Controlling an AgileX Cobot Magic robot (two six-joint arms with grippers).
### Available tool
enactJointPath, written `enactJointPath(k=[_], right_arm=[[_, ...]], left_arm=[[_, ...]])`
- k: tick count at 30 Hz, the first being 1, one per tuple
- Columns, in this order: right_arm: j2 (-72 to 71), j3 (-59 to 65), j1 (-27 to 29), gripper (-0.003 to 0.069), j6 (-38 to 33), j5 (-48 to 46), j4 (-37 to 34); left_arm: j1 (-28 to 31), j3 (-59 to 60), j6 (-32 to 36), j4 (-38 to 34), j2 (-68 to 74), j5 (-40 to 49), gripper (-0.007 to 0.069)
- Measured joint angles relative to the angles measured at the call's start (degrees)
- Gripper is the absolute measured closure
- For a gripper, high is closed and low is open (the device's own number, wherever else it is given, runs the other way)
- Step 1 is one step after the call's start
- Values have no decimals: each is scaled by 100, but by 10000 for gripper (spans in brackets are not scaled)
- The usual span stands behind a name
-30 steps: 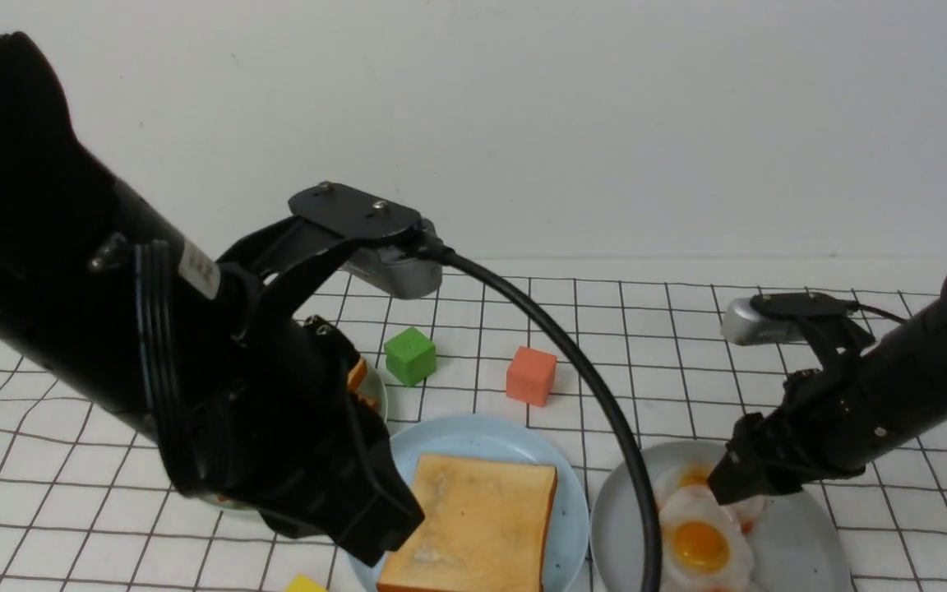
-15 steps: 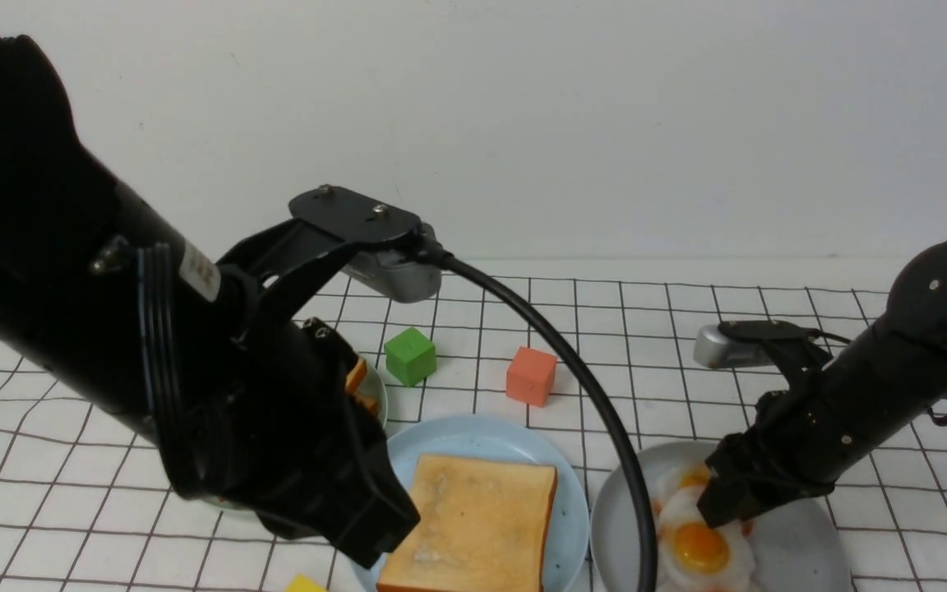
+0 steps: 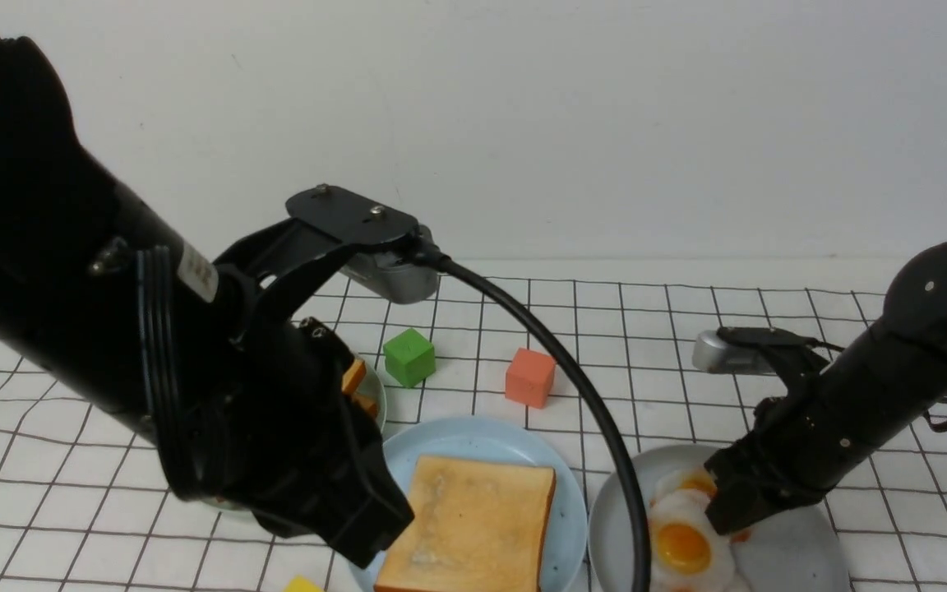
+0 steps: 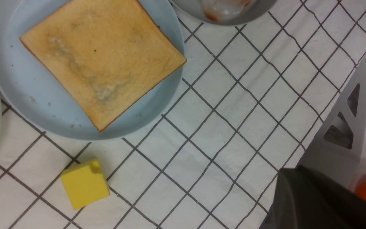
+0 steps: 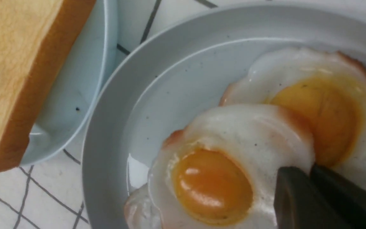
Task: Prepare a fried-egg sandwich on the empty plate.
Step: Use the right arm to grab a fried egg, then use the right arm to place the fried egg on the slice of bread in the middle
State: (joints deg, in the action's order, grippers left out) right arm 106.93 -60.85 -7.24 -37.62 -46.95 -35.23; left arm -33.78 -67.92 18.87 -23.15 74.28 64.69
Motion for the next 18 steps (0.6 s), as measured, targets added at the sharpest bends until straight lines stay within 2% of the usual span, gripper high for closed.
enactJointPath(k=[4,12,16,18], right_arm=[[-8,0,54,618,0,-93,0],[-641,-162,97,618,60,-455,55],[-891,-479,47,618,129,-710,-176],[-930,-770,-197,618,129,-800,-577]], left_arm=[[0,0,-33,19,0,0,638],[0,0,-731,467,-40,209,636],[0,5,-963,706,-254,291,634],[0,5,-1197,949,-536,308,634]])
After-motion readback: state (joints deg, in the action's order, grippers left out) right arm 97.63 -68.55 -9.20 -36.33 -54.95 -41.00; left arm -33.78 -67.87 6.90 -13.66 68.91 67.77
